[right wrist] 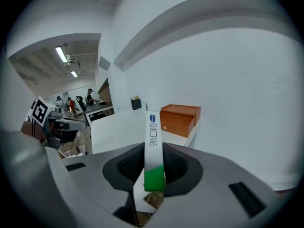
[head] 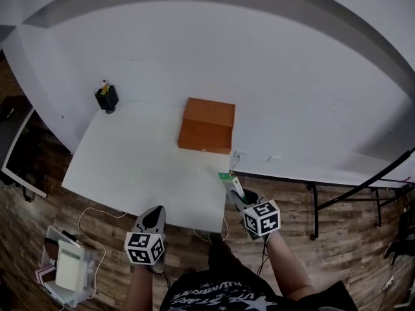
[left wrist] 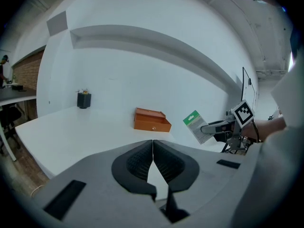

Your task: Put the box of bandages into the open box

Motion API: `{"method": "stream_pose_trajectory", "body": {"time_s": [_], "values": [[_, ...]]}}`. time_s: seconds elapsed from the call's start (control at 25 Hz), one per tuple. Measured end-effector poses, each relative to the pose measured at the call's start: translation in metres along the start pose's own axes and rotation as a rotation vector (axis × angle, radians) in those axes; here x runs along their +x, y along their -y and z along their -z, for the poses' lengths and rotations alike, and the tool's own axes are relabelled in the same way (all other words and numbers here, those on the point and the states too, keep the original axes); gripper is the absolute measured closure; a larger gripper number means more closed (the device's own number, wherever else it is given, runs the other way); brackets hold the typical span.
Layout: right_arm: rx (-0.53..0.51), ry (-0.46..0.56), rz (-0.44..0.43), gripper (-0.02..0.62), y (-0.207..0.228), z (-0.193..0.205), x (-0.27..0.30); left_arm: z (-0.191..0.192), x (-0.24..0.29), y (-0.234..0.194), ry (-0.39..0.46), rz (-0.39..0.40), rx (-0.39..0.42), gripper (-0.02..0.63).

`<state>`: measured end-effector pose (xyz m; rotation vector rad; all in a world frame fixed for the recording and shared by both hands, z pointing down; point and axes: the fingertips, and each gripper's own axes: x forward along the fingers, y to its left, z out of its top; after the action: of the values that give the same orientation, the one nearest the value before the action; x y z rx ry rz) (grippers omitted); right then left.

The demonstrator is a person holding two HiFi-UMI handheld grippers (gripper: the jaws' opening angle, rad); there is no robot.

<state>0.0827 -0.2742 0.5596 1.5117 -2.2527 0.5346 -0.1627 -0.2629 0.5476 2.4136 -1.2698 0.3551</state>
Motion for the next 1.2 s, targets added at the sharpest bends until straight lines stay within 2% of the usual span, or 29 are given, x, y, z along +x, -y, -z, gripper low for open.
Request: {"method": "stream_pose_trajectory", "body": {"time_s": [0.28, 0.76, 0.92, 1.2], "values": [[-0.058, -0.001, -0.072, 0.483, 0.044, -0.050, 0.061, -0.038, 0.060, -0.009, 0.006, -0.045, -0.007, 0.586], [-0.176, 0.001, -0.170, 0.482, 0.091, -0.121, 0.149, -0.085, 0.128, -0.027, 0.032, -0.140, 0.000, 0.586], [-0.213, -0.039, -0.185, 0.482, 0.103, -0.130, 0.182, -0.095, 0.147, -0.036, 0.045, -0.172, -0.005, 0.586], [-0.298, -0.129, -0.211, 0.482, 0.116, -0.124, 0.237, -0.099, 0.171, -0.053, 0.038, -0.217, -0.028, 0.586]]}}
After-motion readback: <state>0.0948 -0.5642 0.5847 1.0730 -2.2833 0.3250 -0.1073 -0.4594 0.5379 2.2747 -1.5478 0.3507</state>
